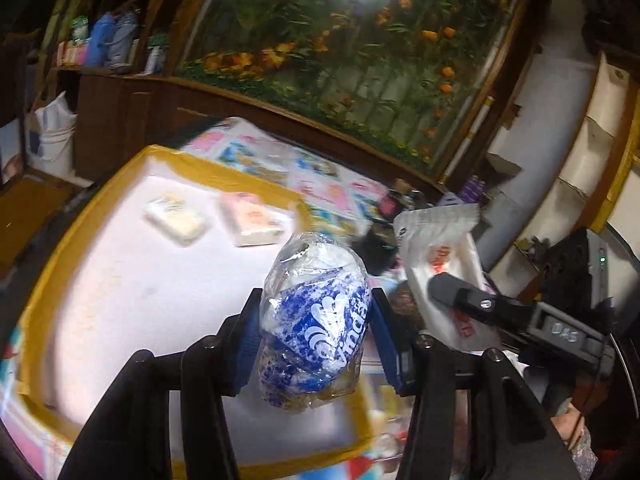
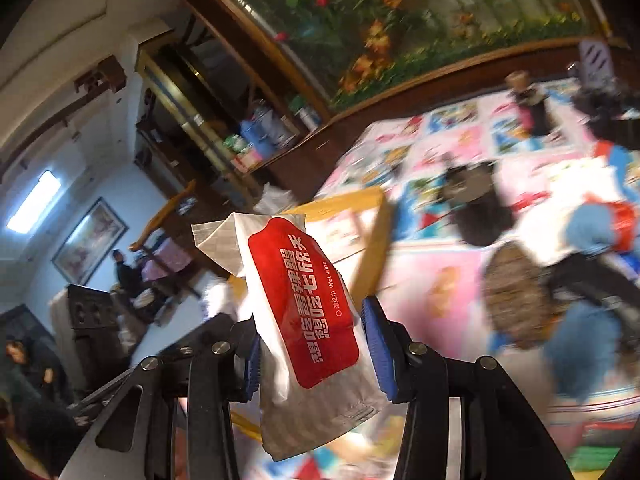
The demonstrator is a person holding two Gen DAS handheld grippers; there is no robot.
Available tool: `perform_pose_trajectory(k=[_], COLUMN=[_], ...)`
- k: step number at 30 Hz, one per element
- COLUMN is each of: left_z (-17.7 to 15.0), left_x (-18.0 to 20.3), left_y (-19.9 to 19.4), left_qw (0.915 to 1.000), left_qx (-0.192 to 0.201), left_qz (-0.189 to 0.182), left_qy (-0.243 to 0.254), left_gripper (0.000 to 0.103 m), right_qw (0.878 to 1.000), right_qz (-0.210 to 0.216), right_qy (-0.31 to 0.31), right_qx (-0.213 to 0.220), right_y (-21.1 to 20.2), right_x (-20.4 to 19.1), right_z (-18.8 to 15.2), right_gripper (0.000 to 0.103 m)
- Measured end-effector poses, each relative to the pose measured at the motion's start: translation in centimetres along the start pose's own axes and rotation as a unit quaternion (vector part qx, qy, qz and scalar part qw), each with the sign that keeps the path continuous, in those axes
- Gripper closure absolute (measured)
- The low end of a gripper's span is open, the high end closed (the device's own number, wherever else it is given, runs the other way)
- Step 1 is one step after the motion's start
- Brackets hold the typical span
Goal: Organize soft objects
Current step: 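Carry the blue bag and the wipes pack over the tray with both tools, then lower both items into the tray and open both tools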
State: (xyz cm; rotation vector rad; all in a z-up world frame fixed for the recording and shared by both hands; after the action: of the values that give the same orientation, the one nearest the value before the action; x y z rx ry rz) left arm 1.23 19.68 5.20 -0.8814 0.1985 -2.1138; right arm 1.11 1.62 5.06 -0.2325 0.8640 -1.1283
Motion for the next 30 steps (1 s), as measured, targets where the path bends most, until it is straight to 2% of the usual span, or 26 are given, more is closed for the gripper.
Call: perform_pose_trajectory(k=[3,7,10,13,18,22,23,27,30], left_z=[0.3,1.2,1.9,2.1,1.8,1.8,1.8,1.8,1.7], left_x=[-3.2,-6.7,-7.8,-8.4,-9.1,-9.5,-9.6,-9.6,-9.4], left_y=[-0.9,-0.9,-0.3,0.5,1.3,1.4,1.5,1.1,0.6], left_qw=[0.999,0.9957,0.9935,0.9917,0.9903,0.9894,0.9894,0.9899,0.9912], left_qx=[0.002,-0.013,-0.032,-0.051,-0.064,-0.063,-0.061,-0.049,-0.037], left_qz=[0.033,0.071,0.089,0.105,0.111,0.114,0.114,0.114,0.103], left_qy=[-0.03,-0.058,-0.062,-0.054,-0.055,-0.064,-0.065,-0.069,-0.074], left_gripper=[0.054,0.053,0.053,0.053,0.052,0.049,0.046,0.031,0.027], right_qw=[1.0,0.998,0.993,0.989,0.983,0.979,0.979,0.981,0.984], right_qz=[0.014,-0.021,-0.063,-0.087,-0.117,-0.134,-0.136,-0.133,-0.121], right_qy=[-0.007,-0.049,-0.07,-0.073,-0.069,-0.079,-0.08,-0.082,-0.088], right_qx=[-0.027,-0.045,-0.071,-0.095,-0.123,-0.128,-0.127,-0.116,-0.101], right_y=[2.3,5.5,8.6,11.4,14.3,15.2,15.2,14.3,13.1], right_x=[-2.7,-5.8,-7.0,-7.4,-6.0,-5.3,-5.3,-5.5,-5.6], right_z=[0.0,0.1,0.2,0.7,1.0,0.7,0.7,0.8,0.9], right_gripper=[0.054,0.053,0.054,0.054,0.053,0.052,0.051,0.035,0.033])
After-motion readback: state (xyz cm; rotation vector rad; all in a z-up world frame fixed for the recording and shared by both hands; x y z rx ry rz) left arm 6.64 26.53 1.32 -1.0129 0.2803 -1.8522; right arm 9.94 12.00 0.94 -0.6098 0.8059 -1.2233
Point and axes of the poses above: each gripper's, at about its wrist camera, not at the fingertips, and y roughly the way its jaws point, x to its right, z to its top, the point moved 5 cm from there along y, roughly the way its jaws point, and after that the axes turned 13 degrees about -z, right-handed, at the moved point
